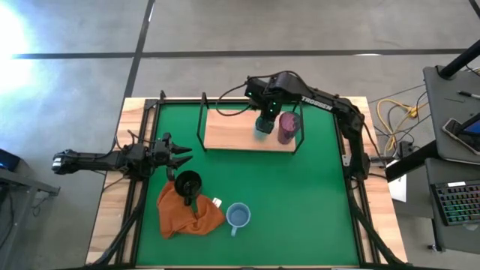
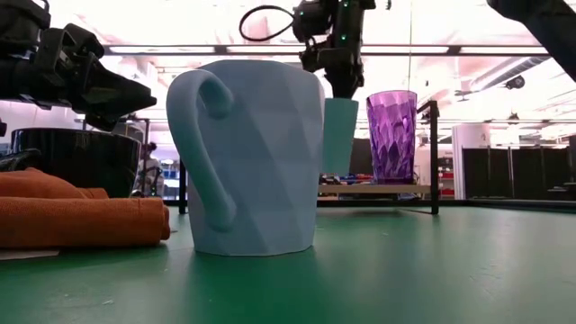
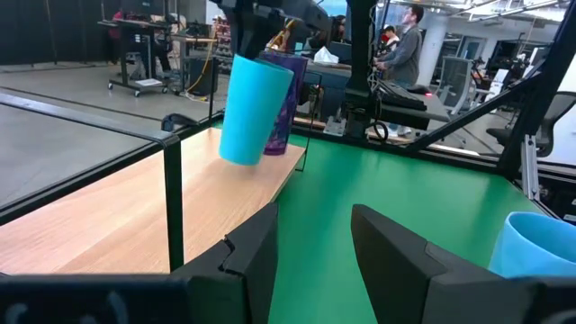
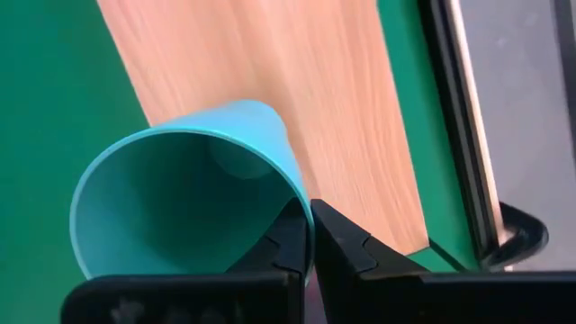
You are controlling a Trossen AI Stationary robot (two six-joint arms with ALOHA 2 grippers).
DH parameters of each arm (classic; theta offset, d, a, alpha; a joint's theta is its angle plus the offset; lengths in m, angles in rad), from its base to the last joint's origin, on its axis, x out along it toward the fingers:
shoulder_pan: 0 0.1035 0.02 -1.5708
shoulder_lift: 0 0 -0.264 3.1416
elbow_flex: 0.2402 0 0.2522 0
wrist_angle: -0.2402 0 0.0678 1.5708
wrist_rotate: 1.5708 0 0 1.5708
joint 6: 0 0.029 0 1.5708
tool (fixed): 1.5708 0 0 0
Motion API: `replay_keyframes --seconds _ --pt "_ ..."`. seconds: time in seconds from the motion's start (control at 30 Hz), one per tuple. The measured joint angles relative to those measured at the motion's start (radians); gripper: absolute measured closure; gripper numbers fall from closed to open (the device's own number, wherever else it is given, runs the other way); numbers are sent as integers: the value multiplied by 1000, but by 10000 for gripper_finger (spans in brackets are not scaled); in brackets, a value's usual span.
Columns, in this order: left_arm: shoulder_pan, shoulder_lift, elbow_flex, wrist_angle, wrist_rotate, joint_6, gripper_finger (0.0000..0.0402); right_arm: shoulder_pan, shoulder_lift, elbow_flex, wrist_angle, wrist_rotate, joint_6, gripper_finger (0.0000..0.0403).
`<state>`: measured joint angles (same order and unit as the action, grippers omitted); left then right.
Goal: Stack small to large cups/mugs on shelf
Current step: Put the green cup on the shelf
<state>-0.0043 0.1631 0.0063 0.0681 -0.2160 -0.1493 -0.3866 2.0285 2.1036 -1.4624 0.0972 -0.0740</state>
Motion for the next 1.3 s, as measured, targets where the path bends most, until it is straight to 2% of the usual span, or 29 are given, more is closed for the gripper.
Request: replay_keyframes --seconds 0.4,0.6,1.3 --pt "0 0 0 0 0 0 274 -56 10 0 -3 -3 -114 394" --pt "0 0 0 0 0 0 274 -73 10 0 -12 -121 -125 394" --pt "0 0 0 0 0 0 274 -72 10 -12 -8 -97 -117 394"
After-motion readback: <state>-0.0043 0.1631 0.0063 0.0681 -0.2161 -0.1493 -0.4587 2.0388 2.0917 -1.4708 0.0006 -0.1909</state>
